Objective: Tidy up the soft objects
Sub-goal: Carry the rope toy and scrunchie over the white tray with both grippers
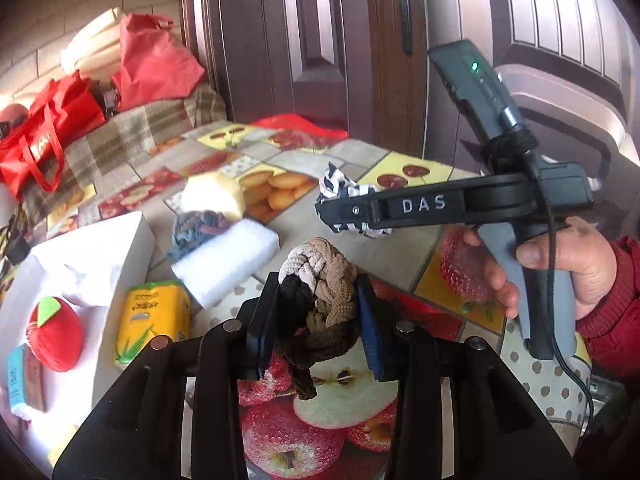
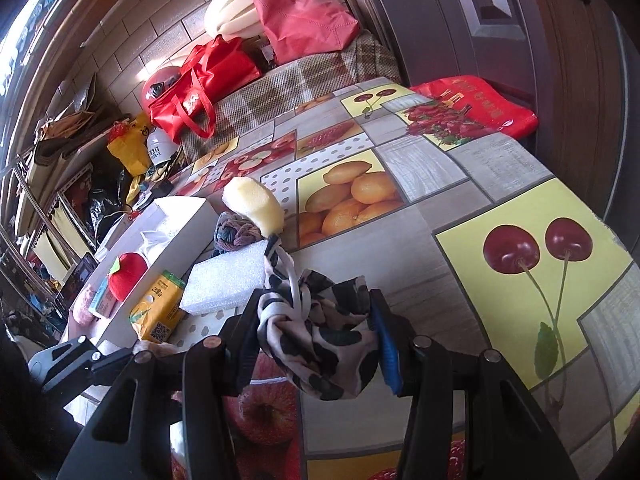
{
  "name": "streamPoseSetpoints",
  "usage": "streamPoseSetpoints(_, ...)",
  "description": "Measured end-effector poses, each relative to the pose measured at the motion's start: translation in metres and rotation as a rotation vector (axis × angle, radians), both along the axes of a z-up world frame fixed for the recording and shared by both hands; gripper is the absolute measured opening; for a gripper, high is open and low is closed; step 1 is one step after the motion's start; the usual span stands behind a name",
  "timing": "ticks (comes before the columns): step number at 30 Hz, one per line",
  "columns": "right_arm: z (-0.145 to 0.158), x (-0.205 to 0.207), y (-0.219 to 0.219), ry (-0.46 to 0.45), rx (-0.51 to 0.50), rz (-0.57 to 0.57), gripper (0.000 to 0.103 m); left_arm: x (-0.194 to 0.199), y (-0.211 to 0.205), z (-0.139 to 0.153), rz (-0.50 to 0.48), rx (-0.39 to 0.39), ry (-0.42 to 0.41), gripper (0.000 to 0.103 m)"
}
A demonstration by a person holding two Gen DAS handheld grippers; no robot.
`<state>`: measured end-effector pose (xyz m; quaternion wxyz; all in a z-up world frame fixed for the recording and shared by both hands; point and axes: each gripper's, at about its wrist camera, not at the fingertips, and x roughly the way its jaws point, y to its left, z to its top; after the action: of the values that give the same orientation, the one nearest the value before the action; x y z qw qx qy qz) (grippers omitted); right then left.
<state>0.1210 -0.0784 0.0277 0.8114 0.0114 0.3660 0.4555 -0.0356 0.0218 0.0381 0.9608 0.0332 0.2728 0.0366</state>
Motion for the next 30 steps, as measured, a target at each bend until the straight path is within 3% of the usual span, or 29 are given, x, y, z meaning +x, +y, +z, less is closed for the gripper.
streamPoseSetpoints(4,0.017,-0.021,-0.012,-0.148,0.048,-0.064,0.05,-0.03,0.012,0.014,0.047,-0.033,-0.178,0.035)
streamPoseSetpoints(7,0.029,-0.038,-0.018,-0.236,0.092,-0.084,0.05,-0.041,0.026,0.02,0.106,-0.064,-0.219,0.035)
streamPoseSetpoints(18,0.042,-0.098,0.004,-0.408,0.125,-0.006,0.05,-0.073,0.053,0.022,0.205,-0.029,-0.261,0.035)
streamPoseSetpoints(30,0.042,-0.137,0.033,-0.467,0.122,0.084,0.05,-0.106,0.08,0.02,0.292,-0.024,-0.286,0.035)
